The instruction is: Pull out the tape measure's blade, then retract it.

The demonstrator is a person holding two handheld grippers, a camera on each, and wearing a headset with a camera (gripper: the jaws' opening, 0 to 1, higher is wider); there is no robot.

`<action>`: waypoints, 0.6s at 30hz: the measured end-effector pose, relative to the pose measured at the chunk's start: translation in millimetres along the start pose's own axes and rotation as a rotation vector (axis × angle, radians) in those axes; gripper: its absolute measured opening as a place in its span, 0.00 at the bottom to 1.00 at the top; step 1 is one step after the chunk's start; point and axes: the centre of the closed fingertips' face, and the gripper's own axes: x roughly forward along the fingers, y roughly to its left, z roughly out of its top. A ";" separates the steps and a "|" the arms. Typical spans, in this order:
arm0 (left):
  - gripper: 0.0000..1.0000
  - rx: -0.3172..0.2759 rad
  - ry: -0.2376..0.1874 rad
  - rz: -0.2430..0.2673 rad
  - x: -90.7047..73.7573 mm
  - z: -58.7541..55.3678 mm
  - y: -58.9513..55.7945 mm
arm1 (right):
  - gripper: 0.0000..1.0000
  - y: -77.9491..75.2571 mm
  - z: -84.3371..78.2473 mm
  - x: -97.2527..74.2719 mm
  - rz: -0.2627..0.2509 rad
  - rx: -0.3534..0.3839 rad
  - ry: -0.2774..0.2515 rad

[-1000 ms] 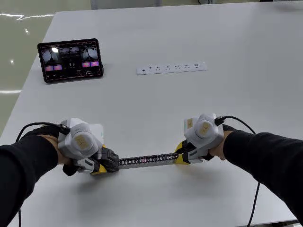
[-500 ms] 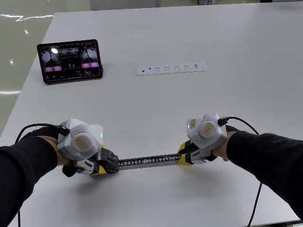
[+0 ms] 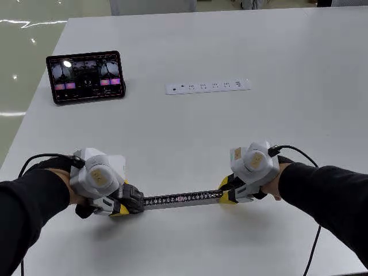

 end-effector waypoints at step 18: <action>0.32 0.000 -0.001 -0.001 -0.2 0.6 -0.2 | 0.08 -2.2 -8.8 -6.4 -0.008 0.008 0.006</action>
